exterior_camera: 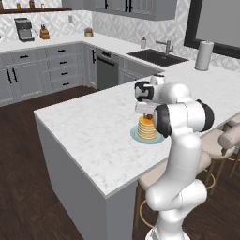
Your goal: Take the strawberry from the fridge and place it on top of the pancake, located on the dining counter.
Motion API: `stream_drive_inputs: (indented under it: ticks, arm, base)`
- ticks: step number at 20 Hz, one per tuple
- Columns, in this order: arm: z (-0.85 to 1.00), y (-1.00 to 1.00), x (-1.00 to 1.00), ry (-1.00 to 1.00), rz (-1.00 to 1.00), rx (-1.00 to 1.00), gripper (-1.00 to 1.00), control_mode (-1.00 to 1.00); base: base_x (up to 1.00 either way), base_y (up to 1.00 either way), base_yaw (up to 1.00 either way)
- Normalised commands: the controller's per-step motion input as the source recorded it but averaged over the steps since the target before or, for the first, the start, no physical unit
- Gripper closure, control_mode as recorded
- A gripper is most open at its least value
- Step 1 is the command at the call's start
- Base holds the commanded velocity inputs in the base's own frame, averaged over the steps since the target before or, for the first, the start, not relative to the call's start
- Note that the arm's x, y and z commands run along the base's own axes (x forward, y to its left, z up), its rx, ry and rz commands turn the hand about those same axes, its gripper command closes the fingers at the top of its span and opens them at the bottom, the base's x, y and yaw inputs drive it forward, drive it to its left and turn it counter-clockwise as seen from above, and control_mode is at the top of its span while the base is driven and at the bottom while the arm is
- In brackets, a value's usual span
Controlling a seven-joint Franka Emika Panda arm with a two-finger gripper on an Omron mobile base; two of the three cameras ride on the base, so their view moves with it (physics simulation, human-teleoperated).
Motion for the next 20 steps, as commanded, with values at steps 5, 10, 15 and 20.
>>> stream_drive_inputs:
  ticks: [5,10,15,20]
  arm:
    - [-0.34,0.0,0.06,0.0,0.0,0.0,1.0,-1.0]
    - [-0.25,0.03,-0.08,-0.01,0.0,0.0,1.0,-1.0]
    - [-0.34,0.08,-0.15,-0.01,0.0,0.0,-1.0,-1.0]
    - [-0.04,0.02,-0.12,-0.09,0.0,0.0,-1.0,-1.0]
  base:
    - [0.0,0.0,0.0]
    - [0.0,0.0,0.0]
    - [0.0,0.0,0.0]
    - [0.0,0.0,0.0]
